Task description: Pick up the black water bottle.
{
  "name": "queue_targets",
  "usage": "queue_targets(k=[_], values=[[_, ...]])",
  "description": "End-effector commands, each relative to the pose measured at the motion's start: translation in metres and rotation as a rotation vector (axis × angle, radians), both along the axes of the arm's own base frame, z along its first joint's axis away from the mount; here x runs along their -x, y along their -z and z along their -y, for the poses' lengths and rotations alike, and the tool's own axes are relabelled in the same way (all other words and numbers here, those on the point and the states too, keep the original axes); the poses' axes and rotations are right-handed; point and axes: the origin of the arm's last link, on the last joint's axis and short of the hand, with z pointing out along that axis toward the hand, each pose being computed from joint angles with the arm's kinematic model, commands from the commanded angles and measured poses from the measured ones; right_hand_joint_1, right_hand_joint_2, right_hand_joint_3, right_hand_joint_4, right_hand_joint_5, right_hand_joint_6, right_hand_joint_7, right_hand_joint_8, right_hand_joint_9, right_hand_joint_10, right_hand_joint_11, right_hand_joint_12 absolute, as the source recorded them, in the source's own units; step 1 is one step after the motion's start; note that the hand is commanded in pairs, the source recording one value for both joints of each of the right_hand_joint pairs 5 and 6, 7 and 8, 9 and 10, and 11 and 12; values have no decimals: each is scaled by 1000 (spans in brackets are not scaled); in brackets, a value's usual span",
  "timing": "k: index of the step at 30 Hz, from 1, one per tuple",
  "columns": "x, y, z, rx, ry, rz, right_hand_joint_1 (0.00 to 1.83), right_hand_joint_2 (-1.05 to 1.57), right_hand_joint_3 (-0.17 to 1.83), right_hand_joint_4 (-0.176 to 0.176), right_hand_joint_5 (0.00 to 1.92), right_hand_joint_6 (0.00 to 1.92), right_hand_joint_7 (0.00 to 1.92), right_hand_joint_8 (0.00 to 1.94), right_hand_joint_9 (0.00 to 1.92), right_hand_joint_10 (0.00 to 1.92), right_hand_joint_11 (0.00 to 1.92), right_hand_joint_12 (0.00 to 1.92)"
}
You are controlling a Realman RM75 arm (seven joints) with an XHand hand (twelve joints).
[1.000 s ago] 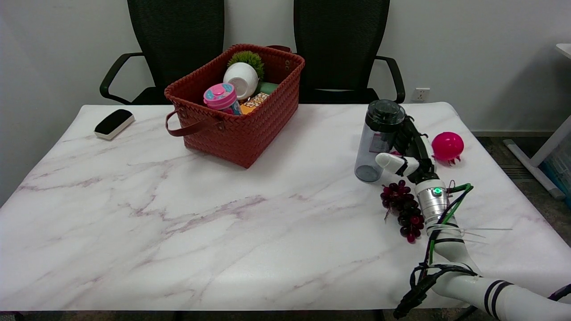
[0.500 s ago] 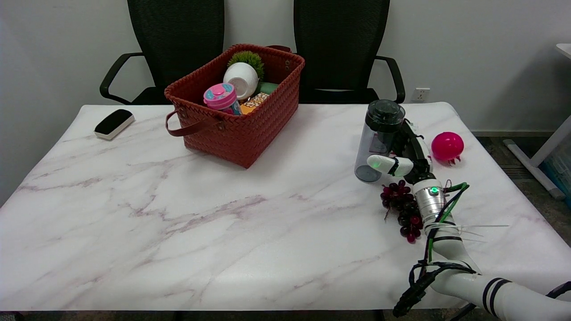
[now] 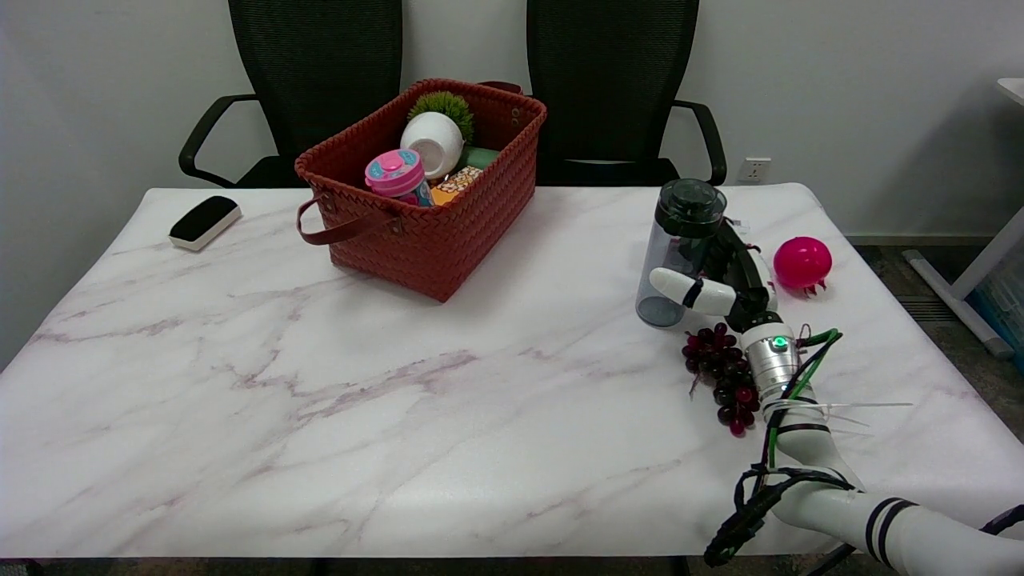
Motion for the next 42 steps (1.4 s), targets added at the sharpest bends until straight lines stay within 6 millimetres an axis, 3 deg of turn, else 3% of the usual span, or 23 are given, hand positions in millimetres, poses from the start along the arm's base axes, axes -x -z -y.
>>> queue_targets(k=[1, 9, 15, 21, 29, 38, 42], values=[[6, -3, 1, 5, 35, 9, 1312, 299, 527, 0, 353, 353, 398, 398, 445, 445, 534, 534], [7, -4, 0, 7, 40, 8, 1324, 325, 571, 0, 470, 470, 417, 417, 504, 504, 636, 636], [8, -5, -1, 14, 39, 12, 1315, 368, 571, 0, 661, 661, 466, 466, 709, 709, 688, 688], [7, -5, -1, 16, 35, 11, 1318, 438, 527, 0, 717, 717, 912, 912, 951, 951, 767, 767], [5, -5, -1, 16, 23, 10, 1319, 476, 512, 0, 734, 734, 1005, 1005, 1013, 1013, 799, 799], [-13, 1, 5, 8, -55, 20, 1319, 492, 507, 0, 739, 739, 1017, 1017, 1024, 1024, 801, 801], [-33, 3, 11, 4, -125, 23, 1318, 539, 493, 0, 739, 739, 1031, 1031, 1036, 1036, 810, 810]])
